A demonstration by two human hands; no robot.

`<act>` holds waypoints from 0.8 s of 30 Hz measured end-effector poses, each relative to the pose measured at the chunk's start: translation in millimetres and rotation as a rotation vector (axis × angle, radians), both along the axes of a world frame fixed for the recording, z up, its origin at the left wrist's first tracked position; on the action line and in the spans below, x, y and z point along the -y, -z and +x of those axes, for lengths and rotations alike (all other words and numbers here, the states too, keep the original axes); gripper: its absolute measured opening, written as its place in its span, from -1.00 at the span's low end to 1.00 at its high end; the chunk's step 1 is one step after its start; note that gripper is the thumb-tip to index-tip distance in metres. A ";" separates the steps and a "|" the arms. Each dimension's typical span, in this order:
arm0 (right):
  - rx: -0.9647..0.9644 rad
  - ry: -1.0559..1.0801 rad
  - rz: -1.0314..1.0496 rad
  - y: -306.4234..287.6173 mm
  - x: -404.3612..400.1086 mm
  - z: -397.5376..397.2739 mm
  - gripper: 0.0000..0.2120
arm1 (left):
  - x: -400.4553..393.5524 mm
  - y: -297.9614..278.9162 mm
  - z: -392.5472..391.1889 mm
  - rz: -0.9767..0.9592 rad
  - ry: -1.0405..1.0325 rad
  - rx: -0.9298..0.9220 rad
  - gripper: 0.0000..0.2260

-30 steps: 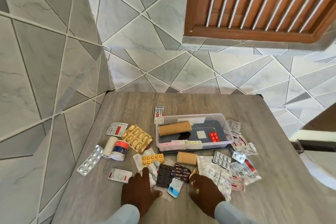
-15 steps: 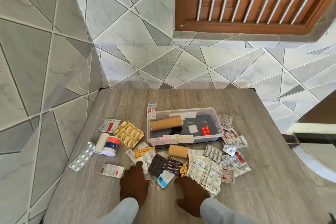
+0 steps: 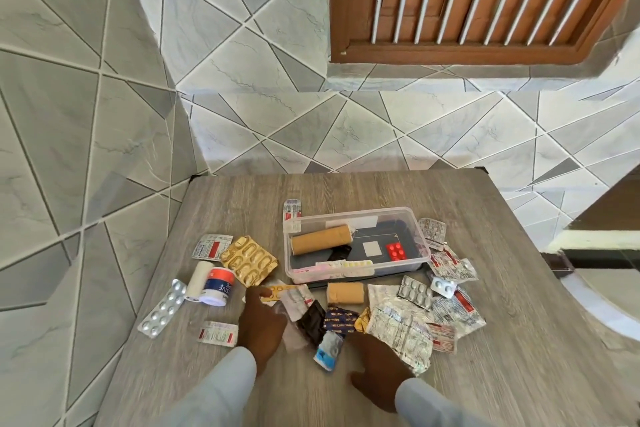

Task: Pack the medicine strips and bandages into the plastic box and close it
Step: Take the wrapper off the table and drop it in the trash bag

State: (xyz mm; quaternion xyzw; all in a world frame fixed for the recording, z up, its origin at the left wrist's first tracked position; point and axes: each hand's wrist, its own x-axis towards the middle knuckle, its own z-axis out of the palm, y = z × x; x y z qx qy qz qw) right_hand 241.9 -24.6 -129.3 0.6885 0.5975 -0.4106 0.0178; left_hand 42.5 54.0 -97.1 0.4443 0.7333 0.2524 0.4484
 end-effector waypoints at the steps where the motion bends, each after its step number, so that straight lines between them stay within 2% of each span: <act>1: 0.007 0.012 0.001 -0.5 -1.0 2.1 -0.32 | -4.4 -6.8 -4.8 0.036 0.003 -0.001 -0.64; 7: 0.052 0.014 0.025 -3.3 -7.1 17.2 -0.39 | -16.0 -32.6 -44.9 0.214 -0.045 -0.119 -0.67; 13: 0.066 0.013 0.083 -6.4 -14.2 10.4 -0.48 | -11.0 -38.9 -65.8 0.224 -0.225 -0.063 -0.73; 16: 0.039 -0.015 0.162 -10.7 -23.9 -7.0 -0.57 | -7.7 -39.5 -69.3 0.266 -0.288 -0.105 -0.80; 20: 0.033 -0.282 0.212 -10.9 -36.1 -40.2 -0.61 | -3.4 -33.4 -70.2 0.254 -0.277 -0.107 -0.83; 22: 0.124 -0.466 0.256 -13.4 -46.5 -65.9 -0.63 | -1.7 -29.5 -75.7 0.219 -0.274 -0.071 -0.82; 24: 0.247 -0.525 0.293 -14.7 -55.2 -79.9 -0.64 | -0.5 -27.1 -73.7 0.218 -0.253 -0.057 -0.81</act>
